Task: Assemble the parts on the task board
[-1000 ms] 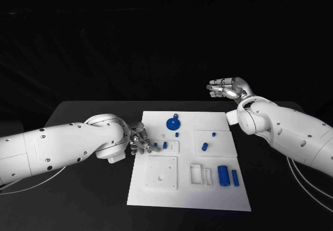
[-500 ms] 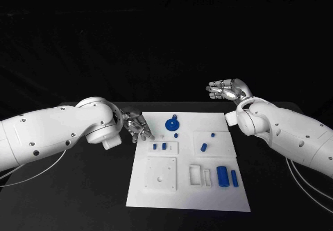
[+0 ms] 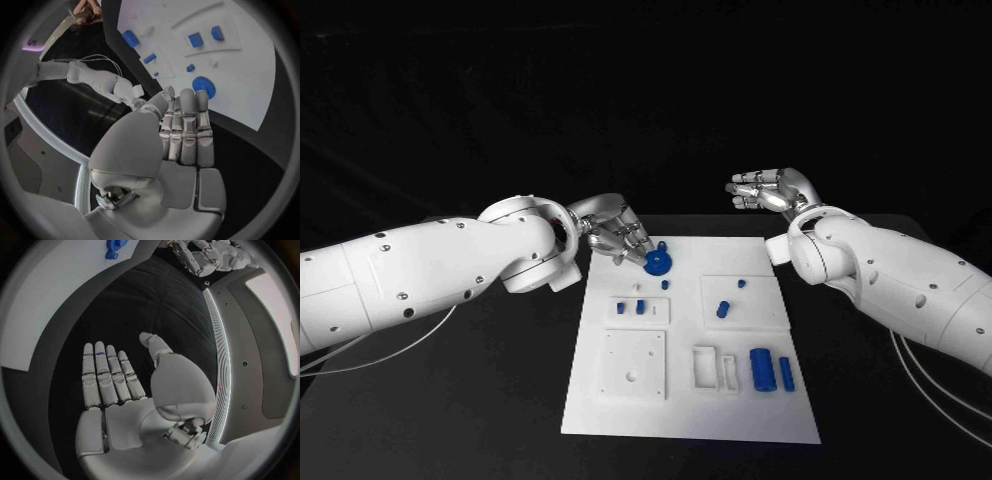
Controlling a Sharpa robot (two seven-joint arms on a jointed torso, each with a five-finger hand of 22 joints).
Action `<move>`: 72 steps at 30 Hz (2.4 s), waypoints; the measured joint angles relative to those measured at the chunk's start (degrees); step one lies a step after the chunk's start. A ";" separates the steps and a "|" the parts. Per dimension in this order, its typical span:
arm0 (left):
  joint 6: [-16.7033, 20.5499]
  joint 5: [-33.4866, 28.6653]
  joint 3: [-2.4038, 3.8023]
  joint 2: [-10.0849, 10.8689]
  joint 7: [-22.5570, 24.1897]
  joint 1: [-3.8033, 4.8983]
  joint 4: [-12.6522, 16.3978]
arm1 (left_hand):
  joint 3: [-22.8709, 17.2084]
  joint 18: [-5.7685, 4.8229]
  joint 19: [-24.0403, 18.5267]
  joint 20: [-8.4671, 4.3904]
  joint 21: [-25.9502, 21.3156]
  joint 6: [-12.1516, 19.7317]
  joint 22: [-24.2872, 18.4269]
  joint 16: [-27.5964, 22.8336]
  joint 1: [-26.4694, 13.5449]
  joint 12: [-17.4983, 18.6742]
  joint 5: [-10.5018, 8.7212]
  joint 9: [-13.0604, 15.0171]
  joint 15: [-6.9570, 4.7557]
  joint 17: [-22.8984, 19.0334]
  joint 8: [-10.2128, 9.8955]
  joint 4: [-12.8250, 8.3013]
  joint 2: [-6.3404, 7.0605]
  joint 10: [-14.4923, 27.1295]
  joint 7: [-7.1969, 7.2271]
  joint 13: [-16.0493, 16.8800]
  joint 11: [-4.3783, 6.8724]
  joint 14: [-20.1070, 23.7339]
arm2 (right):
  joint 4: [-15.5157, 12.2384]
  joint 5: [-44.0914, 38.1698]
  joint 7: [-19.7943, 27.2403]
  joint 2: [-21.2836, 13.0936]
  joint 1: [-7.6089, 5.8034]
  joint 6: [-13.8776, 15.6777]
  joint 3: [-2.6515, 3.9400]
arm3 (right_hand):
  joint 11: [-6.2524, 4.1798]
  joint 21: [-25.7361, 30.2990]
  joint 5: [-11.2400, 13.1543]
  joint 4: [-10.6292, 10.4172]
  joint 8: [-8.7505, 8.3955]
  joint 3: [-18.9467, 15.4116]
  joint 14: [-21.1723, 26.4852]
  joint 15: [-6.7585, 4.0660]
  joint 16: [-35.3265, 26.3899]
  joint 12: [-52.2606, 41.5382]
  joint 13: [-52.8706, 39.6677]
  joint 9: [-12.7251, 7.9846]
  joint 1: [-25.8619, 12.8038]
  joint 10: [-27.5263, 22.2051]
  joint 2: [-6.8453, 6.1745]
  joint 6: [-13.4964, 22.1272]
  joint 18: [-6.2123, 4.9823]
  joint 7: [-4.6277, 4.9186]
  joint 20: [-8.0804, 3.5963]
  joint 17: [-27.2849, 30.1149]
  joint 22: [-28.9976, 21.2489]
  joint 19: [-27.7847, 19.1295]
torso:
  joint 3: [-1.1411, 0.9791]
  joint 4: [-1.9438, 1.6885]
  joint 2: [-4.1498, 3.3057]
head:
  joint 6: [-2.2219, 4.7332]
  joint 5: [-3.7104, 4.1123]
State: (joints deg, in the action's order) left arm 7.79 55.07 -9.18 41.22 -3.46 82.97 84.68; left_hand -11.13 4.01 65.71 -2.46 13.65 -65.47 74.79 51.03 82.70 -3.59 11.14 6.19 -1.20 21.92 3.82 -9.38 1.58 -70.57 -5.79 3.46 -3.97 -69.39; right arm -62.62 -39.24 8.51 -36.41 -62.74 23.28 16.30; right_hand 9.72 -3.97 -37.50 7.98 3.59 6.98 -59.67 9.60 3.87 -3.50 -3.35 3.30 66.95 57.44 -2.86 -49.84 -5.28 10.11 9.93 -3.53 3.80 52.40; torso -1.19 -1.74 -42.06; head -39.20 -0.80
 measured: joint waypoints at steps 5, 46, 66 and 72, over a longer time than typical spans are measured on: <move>2.39 5.55 -2.15 -2.88 6.01 -0.14 -3.54 | -0.92 0.84 0.03 0.03 0.53 0.93 0.16 0.00 -0.19 0.00 0.00 -1.51 0.35 0.09 0.00 -0.91 0.19 2.07 0.07 -0.07 -0.42 -0.71 | 0.10 0.03 0.02 0.29 0.00 -0.08 0.00 | 0.00 0.00 0.00 0.00 0.00 0.00 0.00 0.00 0.00 0.00 0.00 0.00 0.00 0.00 0.00 0.00 0.00 0.00 0.00 0.00 0.00 0.00 | 0.03 0.02 0.00 | 0.21 -0.02; 2.77 30.14 -4.29 -13.98 14.08 -5.47 -16.40 | 1.54 1.33 9.25 -0.61 1.19 5.91 0.14 11.50 0.52 0.00 -3.99 -2.46 -1.46 3.91 0.01 3.28 2.47 7.65 1.40 -0.11 0.21 -10.25 | -0.55 0.12 0.12 0.68 0.00 -0.34 0.01 | 0.00 0.00 0.00 0.16 0.00 0.16 -0.01 -0.01 0.00 0.00 -0.01 0.00 0.00 0.00 0.00 -0.01 0.00 -0.01 0.00 0.00 0.00 0.00 | -0.03 -0.02 0.03 | 0.02 0.29; 2.51 30.89 -4.07 -14.68 13.16 -5.68 -17.24 | -3.46 1.33 8.75 -0.57 3.66 3.14 0.14 11.76 -1.08 0.01 -3.77 -2.46 -1.25 3.79 0.01 3.35 1.65 3.71 0.47 -0.15 0.69 -10.45 | -0.71 0.13 0.13 0.64 0.00 -0.38 0.01 | 0.00 0.00 0.00 0.16 0.00 0.16 -0.01 -0.01 0.00 0.00 -0.01 0.00 -0.22 0.00 0.22 -0.01 0.00 -0.01 -0.01 0.00 0.00 0.01 | 0.00 -0.05 0.04 | -0.08 0.53; 2.51 30.93 -4.04 -14.65 12.90 -5.69 -17.20 | -3.46 2.22 8.30 -0.11 3.86 3.14 0.13 11.76 -1.54 -0.01 -3.77 -2.45 -0.32 3.79 0.01 3.35 2.10 5.11 0.47 -0.04 -0.63 -10.13 | -0.74 0.13 0.14 0.61 0.00 -0.38 0.01 | 0.00 0.00 0.00 0.16 0.00 0.16 -0.01 -0.01 0.00 0.00 -0.01 0.00 -0.22 0.00 0.22 -0.01 0.00 -0.01 0.00 0.00 0.00 0.01 | 0.02 -0.07 0.07 | -0.11 0.58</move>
State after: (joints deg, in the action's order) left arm 10.30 86.00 -13.21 26.57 9.44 77.28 67.48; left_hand -14.59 6.24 74.01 -2.57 17.51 -62.33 74.93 62.79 81.17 -3.60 7.37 3.74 -1.52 25.71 3.82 -6.03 3.68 -65.46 -5.32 3.42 -4.60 -79.53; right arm -63.35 -39.11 8.65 -35.80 -62.74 22.90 16.31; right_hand 9.72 -3.97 -37.50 8.15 3.59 7.14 -59.68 9.59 3.87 -3.50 -3.36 3.30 66.73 57.44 -2.64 -49.85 -5.28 10.11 9.93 -3.54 3.80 52.41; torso -1.17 -1.81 -42.00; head -39.31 -0.23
